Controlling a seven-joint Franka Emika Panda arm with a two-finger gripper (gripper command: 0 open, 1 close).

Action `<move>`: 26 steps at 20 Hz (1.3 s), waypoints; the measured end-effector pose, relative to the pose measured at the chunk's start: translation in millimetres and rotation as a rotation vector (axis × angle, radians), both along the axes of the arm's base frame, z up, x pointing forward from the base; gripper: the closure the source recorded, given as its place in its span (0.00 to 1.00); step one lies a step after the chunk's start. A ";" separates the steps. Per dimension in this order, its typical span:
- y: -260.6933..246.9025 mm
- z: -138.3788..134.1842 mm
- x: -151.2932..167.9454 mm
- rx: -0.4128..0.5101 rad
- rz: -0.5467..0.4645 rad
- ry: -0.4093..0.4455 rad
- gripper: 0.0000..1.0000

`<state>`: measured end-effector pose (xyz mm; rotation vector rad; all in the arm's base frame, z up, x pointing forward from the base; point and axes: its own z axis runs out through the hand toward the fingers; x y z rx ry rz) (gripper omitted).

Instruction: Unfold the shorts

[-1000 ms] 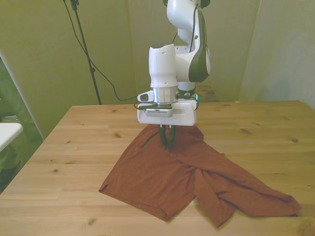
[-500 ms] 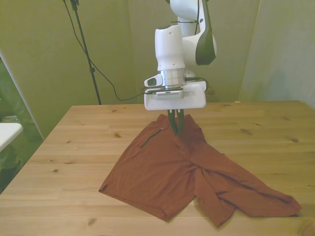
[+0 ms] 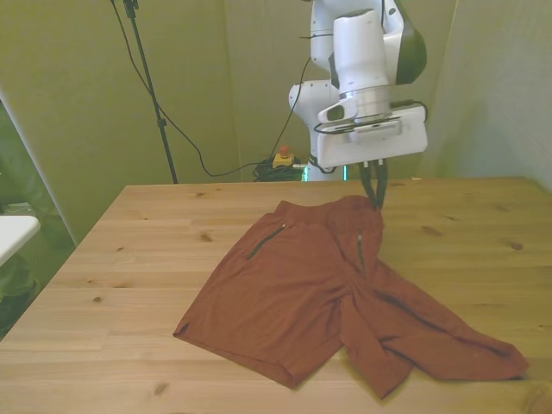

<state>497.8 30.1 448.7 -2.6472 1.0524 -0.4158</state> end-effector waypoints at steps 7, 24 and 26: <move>110.2 -24.0 -37.5 -0.079 0.205 0.045 1.00; 129.2 -41.7 -94.0 -0.185 0.272 0.086 0.00; 127.4 -42.4 -95.9 -0.189 0.271 0.095 0.00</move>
